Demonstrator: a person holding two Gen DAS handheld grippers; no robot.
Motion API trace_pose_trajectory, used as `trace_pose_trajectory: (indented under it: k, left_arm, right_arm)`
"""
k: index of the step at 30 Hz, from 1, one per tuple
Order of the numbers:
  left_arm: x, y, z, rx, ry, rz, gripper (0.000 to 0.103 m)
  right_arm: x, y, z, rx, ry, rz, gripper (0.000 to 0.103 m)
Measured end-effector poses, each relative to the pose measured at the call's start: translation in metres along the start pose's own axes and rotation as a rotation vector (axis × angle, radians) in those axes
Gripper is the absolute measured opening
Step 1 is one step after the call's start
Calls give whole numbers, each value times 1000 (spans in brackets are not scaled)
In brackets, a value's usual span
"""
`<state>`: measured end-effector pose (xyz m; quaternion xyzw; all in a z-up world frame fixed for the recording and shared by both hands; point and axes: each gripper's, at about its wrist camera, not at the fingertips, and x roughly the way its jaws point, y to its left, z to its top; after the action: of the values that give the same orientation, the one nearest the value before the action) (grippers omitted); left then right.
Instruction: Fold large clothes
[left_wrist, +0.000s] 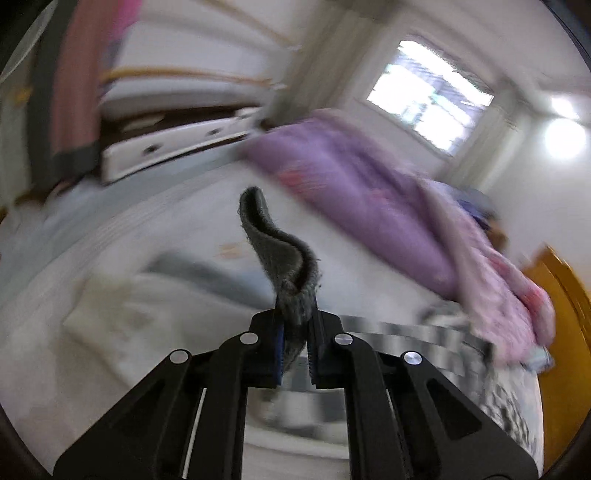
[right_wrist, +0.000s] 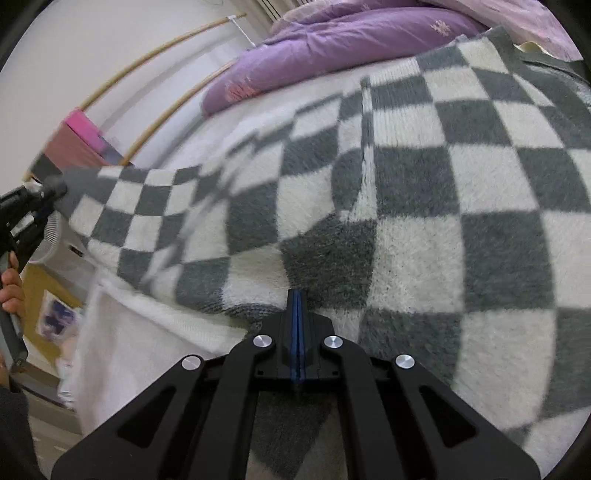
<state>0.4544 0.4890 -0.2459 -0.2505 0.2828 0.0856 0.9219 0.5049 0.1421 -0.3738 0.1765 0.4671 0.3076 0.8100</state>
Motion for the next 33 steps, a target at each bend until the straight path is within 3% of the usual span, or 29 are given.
trace_pose_trajectory:
  k: [3, 8, 15, 18, 22, 28, 33]
  left_arm:
    - [-15, -89, -2, 115, -14, -104, 9]
    - [5, -213, -34, 238, 29, -199, 9]
    - [73, -347, -125, 305, 178, -277, 9]
    - [98, -386, -168, 327, 237, -264, 9]
    - [126, -406, -216, 353, 309, -230, 9]
    - [157, -430, -268, 435, 375, -176, 10]
    - [181, -431, -300, 443, 431, -115, 16]
  right_arm:
    - [-50, -24, 12, 54, -63, 27, 3]
    - [-147, -95, 14, 24, -139, -154, 5]
    - [-269, -223, -28, 102, -172, -423, 5]
    - [-296, -259, -51, 130, -199, -484, 5]
    - [-306, -299, -71, 229, -225, -443, 5]
    - [-309, -318, -81, 302, -268, -386, 1]
    - [-304, -327, -86, 330, -287, -366, 0]
